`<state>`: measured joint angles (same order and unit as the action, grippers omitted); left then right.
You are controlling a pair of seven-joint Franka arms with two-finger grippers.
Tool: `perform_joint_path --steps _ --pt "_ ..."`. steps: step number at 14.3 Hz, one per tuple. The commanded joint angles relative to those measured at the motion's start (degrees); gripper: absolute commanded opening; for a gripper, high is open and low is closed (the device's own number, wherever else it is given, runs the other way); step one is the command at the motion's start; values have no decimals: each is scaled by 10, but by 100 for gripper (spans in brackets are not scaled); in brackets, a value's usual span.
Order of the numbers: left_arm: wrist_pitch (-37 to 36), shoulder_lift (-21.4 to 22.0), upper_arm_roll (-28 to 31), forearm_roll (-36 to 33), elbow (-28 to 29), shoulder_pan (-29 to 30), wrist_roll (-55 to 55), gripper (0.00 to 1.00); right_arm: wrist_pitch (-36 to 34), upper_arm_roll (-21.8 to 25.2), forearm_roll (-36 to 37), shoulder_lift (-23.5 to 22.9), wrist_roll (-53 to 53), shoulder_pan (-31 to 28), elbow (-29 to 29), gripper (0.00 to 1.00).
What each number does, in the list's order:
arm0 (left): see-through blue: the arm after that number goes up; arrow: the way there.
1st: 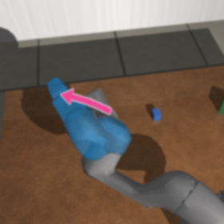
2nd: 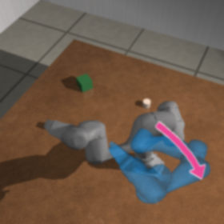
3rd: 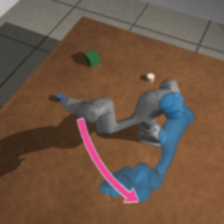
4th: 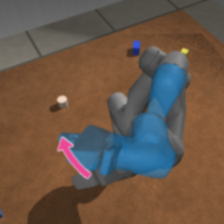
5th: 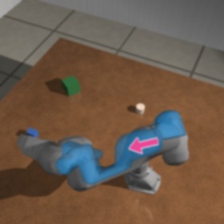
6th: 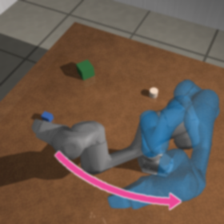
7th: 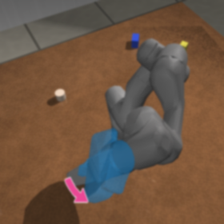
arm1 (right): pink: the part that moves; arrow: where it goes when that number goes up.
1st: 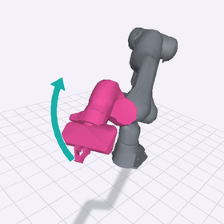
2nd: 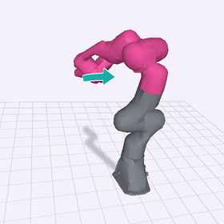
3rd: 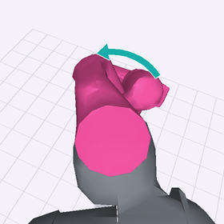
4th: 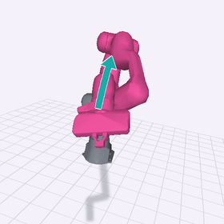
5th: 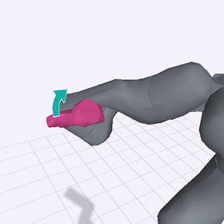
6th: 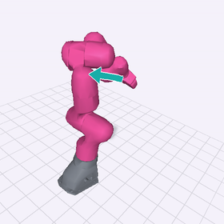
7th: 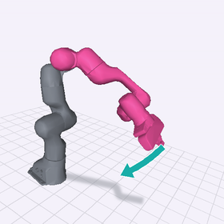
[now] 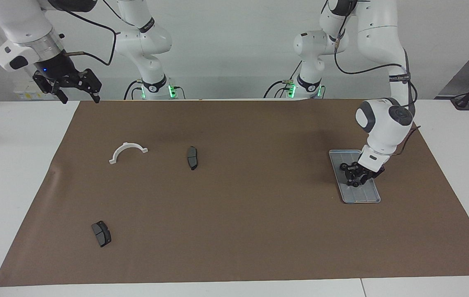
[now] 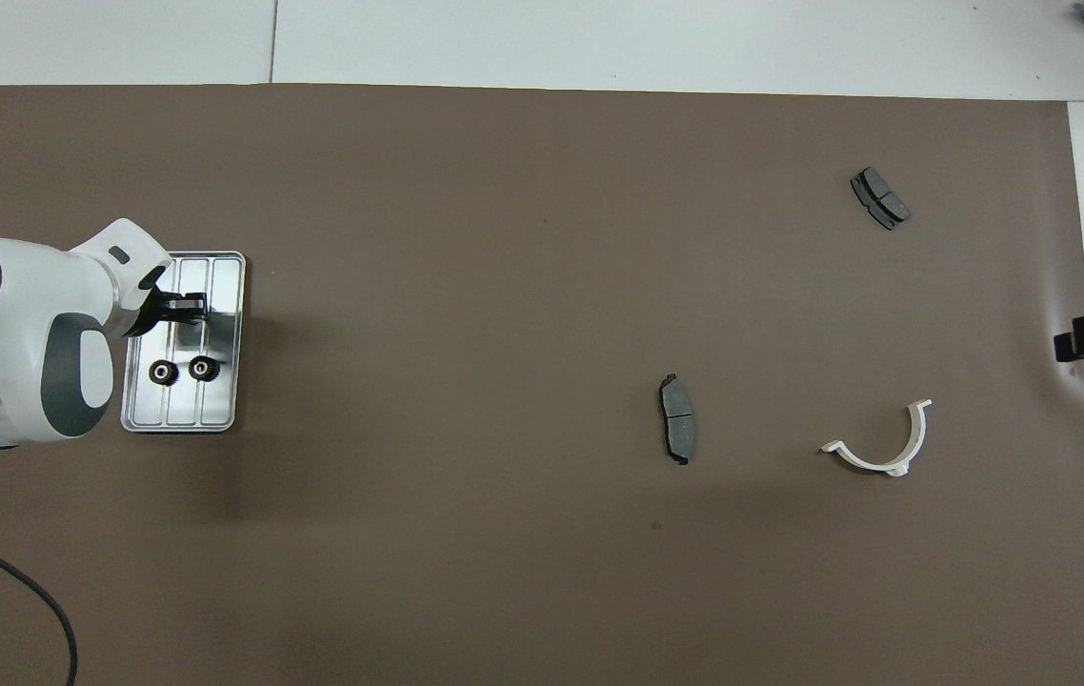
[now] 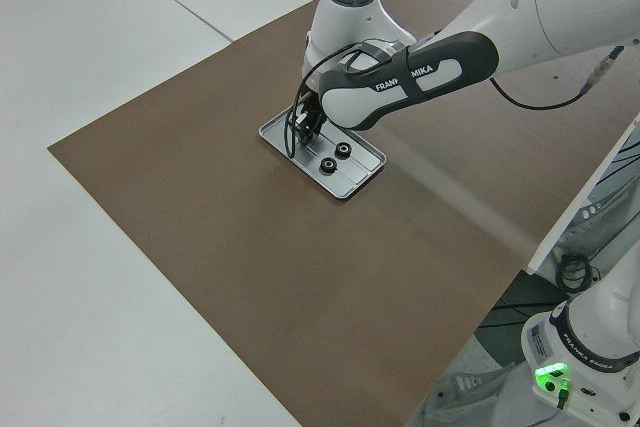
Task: Place bearing gear from tray to pile
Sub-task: 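Carry the ring with the left gripper to mid-table and release it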
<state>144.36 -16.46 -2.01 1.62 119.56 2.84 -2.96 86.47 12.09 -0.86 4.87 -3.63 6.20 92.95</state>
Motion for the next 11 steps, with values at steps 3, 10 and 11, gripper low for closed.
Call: perform_joint_path --steps 3,10,11 --pt "7 5 1 8 1 1 -9 0 -6 0 -5 13 -7 -1 8 100" --pt "-196 50 -4 8 -118 -50 56 0 -6 0 -5 13 -7 0 8 100" --pt "-205 50 -4 8 -128 -82 102 0 -6 -1 -5 13 -7 0 8 100"
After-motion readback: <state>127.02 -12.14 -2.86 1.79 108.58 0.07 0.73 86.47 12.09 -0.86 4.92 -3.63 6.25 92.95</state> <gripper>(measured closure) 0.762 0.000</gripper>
